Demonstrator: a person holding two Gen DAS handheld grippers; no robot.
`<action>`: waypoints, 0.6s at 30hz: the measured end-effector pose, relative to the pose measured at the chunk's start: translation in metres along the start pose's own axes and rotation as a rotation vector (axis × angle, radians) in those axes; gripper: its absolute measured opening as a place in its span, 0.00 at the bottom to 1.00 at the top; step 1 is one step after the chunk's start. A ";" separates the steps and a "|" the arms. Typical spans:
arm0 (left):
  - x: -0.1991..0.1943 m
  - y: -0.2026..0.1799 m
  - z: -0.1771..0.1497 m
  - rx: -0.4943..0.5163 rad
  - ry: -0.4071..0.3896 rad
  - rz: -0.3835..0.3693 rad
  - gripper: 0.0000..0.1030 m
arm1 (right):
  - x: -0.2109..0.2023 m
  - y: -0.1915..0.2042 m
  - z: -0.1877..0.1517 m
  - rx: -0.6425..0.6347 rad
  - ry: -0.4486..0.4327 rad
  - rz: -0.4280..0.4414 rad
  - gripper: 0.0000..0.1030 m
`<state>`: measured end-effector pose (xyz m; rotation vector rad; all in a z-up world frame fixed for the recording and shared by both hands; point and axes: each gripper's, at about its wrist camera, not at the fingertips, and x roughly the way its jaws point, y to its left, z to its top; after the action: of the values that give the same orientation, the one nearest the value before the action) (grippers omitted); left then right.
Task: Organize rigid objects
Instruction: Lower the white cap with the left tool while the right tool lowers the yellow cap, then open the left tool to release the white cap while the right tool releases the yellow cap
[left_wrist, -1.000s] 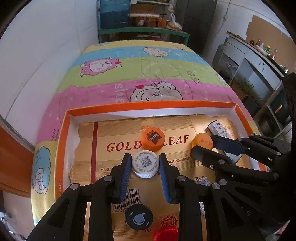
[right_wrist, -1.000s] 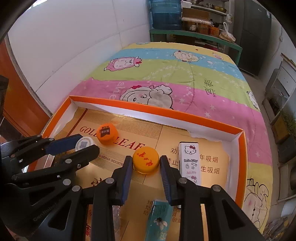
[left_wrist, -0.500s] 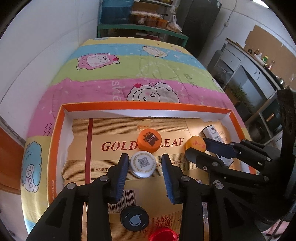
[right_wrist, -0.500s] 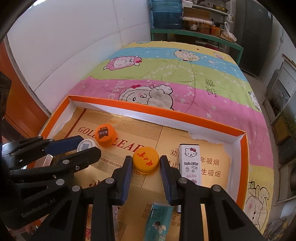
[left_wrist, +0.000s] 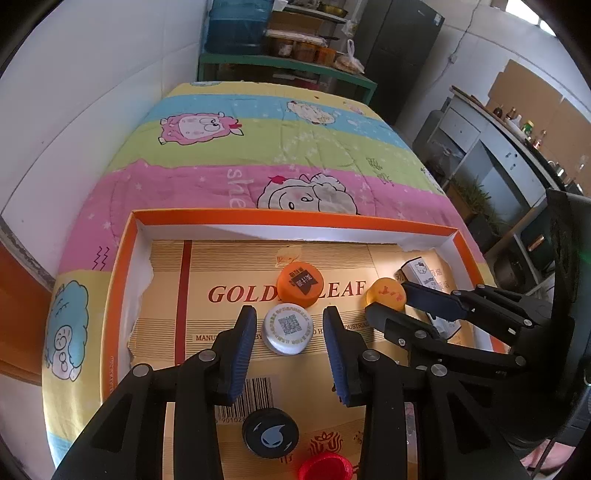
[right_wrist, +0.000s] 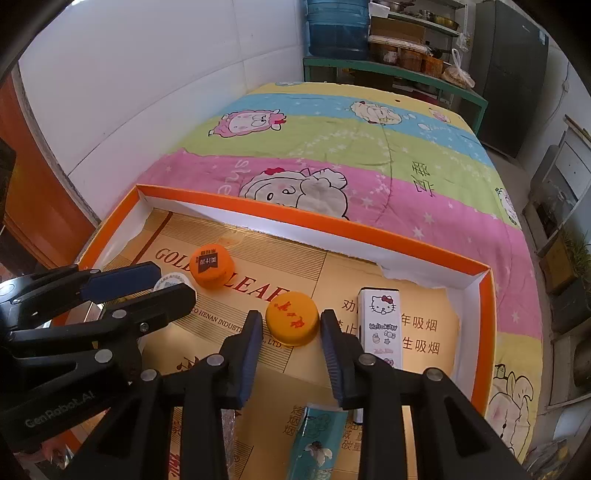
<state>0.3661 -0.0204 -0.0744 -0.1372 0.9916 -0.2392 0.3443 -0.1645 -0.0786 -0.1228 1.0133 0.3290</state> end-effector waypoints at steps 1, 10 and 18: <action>-0.001 0.000 0.000 -0.001 -0.002 -0.001 0.37 | 0.000 0.000 0.000 0.000 0.000 -0.001 0.33; -0.008 0.000 -0.002 0.000 -0.020 -0.001 0.37 | -0.010 0.002 -0.002 0.006 -0.026 -0.015 0.36; -0.016 -0.001 -0.004 0.001 -0.029 -0.002 0.37 | -0.023 0.000 -0.006 0.026 -0.050 -0.028 0.43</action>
<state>0.3539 -0.0173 -0.0635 -0.1400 0.9623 -0.2389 0.3277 -0.1708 -0.0621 -0.1048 0.9655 0.2924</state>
